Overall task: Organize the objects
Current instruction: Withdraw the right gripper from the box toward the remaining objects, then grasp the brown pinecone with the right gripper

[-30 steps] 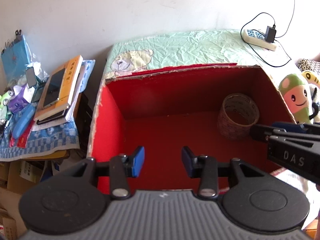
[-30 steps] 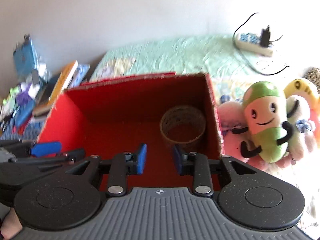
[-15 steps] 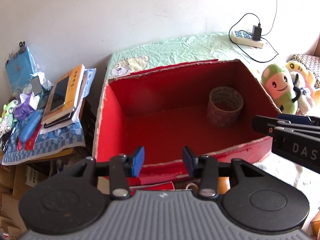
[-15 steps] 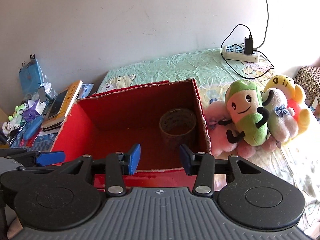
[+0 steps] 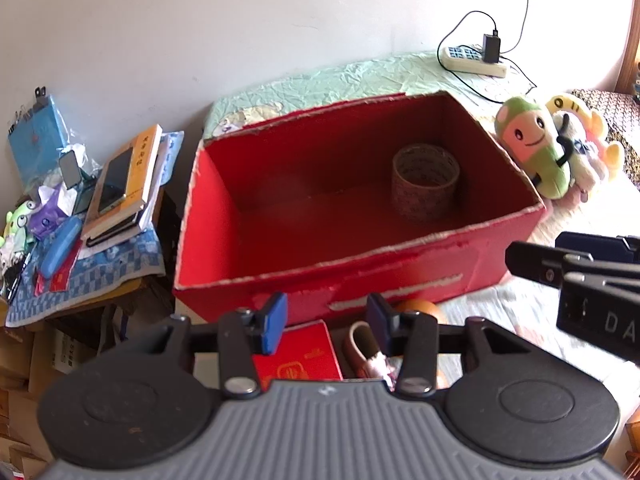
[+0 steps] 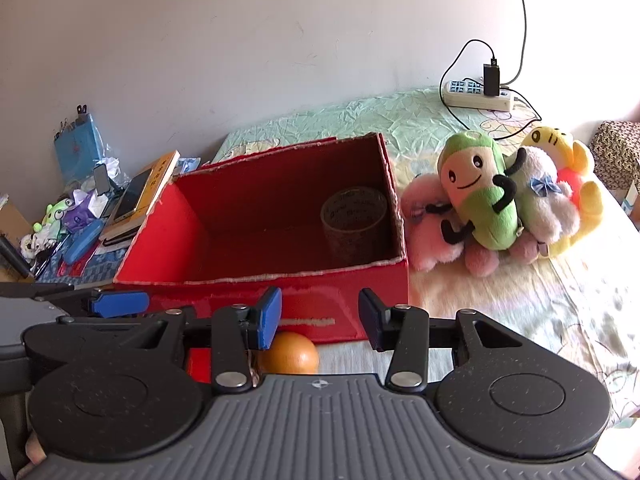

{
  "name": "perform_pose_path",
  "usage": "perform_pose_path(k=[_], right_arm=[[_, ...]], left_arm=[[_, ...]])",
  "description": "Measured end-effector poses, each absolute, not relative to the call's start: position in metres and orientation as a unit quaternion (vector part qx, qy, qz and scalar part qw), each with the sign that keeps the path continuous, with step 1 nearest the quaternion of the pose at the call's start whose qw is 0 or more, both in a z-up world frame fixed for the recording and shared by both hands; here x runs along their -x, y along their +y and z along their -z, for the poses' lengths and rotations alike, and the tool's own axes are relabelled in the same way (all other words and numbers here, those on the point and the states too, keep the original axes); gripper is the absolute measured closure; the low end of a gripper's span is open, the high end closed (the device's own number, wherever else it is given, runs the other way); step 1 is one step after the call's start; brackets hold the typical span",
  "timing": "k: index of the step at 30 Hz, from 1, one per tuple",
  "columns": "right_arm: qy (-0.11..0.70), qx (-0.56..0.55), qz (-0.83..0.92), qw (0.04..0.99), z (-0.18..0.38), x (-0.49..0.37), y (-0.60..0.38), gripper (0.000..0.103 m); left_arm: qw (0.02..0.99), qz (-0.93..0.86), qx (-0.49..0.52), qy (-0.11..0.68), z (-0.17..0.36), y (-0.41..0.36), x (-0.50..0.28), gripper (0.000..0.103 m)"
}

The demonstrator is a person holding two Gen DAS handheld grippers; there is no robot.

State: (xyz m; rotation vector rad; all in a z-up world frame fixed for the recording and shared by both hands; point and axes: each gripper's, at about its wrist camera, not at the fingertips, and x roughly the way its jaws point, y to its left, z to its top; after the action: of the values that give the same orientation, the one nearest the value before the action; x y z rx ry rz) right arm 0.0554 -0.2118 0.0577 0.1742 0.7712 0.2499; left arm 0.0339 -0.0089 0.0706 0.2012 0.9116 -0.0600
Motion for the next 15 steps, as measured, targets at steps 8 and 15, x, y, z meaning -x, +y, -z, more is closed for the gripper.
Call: perform_pose_path(k=[8, 15], right_arm=[[0.411, -0.072, -0.136, 0.898, -0.037, -0.052, -0.211, 0.057], [0.444, -0.060, -0.161, 0.879, -0.026, -0.061, -0.214, 0.056]], left_arm=[[0.883, 0.017, -0.101, 0.458, -0.055, -0.014, -0.026, 0.051], [0.871, 0.004, -0.101, 0.480, -0.041, -0.023, -0.028, 0.050]])
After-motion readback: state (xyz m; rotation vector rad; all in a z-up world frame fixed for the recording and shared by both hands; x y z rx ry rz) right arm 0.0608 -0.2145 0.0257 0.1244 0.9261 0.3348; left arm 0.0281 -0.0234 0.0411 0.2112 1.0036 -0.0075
